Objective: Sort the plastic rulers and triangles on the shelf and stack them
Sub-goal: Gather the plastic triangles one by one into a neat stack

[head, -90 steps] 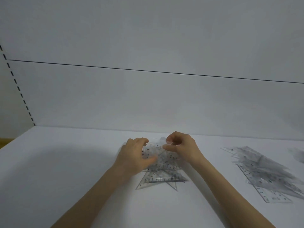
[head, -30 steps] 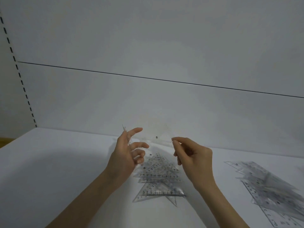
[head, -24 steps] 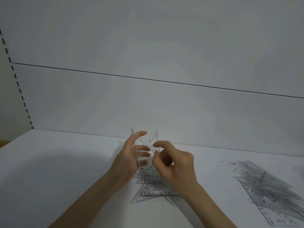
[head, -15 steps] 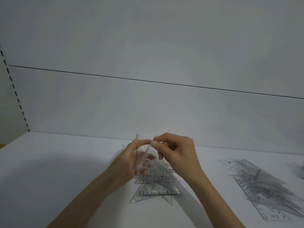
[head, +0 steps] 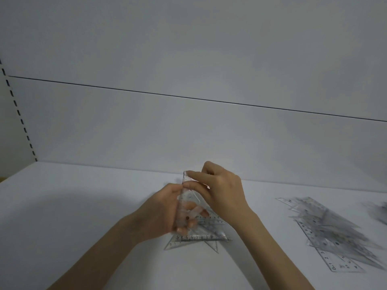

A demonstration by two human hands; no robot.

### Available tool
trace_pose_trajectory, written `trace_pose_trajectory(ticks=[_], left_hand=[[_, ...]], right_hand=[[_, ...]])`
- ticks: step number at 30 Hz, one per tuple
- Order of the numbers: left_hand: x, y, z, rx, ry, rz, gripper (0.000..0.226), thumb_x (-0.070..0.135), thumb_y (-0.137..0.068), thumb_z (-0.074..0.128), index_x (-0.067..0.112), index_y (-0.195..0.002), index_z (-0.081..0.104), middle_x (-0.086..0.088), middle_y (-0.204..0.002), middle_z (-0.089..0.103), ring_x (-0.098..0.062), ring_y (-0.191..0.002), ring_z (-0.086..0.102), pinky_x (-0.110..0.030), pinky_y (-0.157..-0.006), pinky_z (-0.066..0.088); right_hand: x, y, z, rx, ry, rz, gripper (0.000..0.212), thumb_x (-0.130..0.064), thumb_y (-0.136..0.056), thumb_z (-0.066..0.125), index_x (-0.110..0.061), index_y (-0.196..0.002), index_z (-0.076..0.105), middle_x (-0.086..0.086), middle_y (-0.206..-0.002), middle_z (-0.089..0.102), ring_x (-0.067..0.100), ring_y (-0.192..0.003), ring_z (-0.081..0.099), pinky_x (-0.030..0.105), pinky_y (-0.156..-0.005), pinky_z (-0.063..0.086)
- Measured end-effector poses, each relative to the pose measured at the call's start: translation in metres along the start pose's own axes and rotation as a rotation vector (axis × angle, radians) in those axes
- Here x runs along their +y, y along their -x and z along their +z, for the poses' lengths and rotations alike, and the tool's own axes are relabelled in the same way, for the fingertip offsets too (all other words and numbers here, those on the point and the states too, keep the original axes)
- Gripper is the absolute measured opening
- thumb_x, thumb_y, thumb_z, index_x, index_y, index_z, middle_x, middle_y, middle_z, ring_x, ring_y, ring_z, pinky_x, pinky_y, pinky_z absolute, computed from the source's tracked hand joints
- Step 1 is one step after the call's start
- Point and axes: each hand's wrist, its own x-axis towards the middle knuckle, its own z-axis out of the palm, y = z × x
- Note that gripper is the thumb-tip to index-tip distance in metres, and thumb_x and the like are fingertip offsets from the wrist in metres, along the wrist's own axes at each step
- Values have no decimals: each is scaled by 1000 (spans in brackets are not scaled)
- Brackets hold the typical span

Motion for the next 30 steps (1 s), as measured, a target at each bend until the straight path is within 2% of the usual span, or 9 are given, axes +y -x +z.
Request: trace_pose_trajectory(ticks=[4,7,10,12,17,21,25,28,30], left_hand=[[6,-1,-8,121,84,134,39,39,-89,33,17,-107,59,-26,-92,60,-21,-56,44,-25,-50,28],[12,-2,-21,256,152,224,38,41,-91,32,17,-104,59,-26,-89,60,-21,-56,43,-24,-49,28],[11,-4,-28,366,151,224,42,45,-94,29,18,-103,60,-24,-87,61,-20,-54,42,-23,-49,27],[10,-6,-27,399,139,223,43,45,-95,28,18,-103,61,-23,-86,61,-20,-54,42,-23,-49,27],[10,-8,-28,440,169,252,43,44,-96,29,18,-103,62,-21,-83,63,-19,-52,43,-22,-45,30],[9,-8,-27,445,215,286,43,45,-94,30,17,-104,61,-21,-85,63,-21,-56,43,-24,-50,29],[11,-10,-24,499,249,355,38,38,-93,32,17,-108,61,-20,-87,62,-23,-61,46,-26,-52,34],[11,-11,-24,548,265,389,35,34,-92,35,17,-110,60,-20,-87,61,-23,-61,48,-26,-51,36],[10,-10,-26,583,267,405,35,34,-92,35,17,-110,60,-20,-88,60,-22,-60,48,-26,-50,37]], right_hand=[[15,2,-8,-175,-168,269,48,-57,-93,40,-30,-126,61,-16,-76,50,1,-65,48,22,-62,42],[41,10,-20,-462,-85,321,34,-52,-88,59,-33,-115,67,-19,-85,56,-4,-77,51,26,-74,44],[48,20,-22,-801,-174,359,51,-56,-69,75,-37,-115,67,-13,-114,59,5,-104,51,27,-87,45],[47,24,-18,-879,-171,300,57,-54,-66,78,-37,-119,65,-14,-123,56,6,-112,46,27,-89,42],[49,24,-21,-806,-163,236,36,-44,-71,79,-36,-106,73,-18,-119,59,4,-108,49,33,-89,45],[47,26,-25,-726,-212,241,16,-42,-80,71,-34,-94,76,-20,-98,71,2,-87,61,31,-76,52],[43,24,-29,-407,-199,220,21,-35,-88,56,-23,-81,72,-15,-71,69,8,-61,61,30,-63,53],[37,23,-27,-379,-111,181,12,-32,-82,65,-27,-77,74,-17,-69,70,-2,-59,60,25,-58,52],[35,25,-21,-405,20,112,13,-35,-77,64,-29,-71,74,-17,-64,69,2,-57,61,22,-51,48]])
